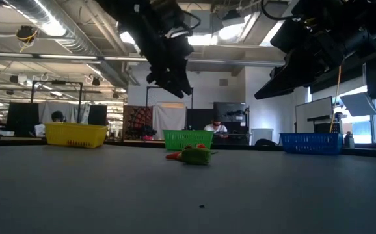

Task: Sort produce into baskets
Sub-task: Put the red chili pepper into the yellow basket

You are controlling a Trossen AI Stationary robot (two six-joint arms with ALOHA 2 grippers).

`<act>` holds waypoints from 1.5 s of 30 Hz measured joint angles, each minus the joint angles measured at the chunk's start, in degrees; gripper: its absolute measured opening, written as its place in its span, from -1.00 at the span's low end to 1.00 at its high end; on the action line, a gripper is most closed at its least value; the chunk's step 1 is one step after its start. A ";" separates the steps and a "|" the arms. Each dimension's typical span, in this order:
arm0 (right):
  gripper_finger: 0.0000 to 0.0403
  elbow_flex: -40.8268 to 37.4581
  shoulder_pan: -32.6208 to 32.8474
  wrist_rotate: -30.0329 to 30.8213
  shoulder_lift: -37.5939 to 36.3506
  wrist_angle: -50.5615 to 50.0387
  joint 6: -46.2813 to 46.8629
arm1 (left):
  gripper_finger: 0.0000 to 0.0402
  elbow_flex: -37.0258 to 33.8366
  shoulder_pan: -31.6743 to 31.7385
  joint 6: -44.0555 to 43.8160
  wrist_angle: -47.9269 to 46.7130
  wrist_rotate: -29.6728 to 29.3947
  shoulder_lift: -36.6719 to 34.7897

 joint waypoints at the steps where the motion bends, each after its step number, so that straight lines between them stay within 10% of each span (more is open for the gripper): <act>1: -0.02 0.00 0.00 0.00 0.00 0.00 0.01 | 0.02 0.00 -1.03 -0.27 -0.61 -0.02 0.02; 21: -0.02 0.00 0.02 -0.02 0.00 0.34 0.44 | -0.06 -0.46 -16.52 -6.89 -3.94 -0.48 4.03; 45: -0.02 0.00 0.02 -0.02 0.02 0.54 0.44 | -0.27 -0.48 -19.19 -11.08 -2.87 -0.61 16.70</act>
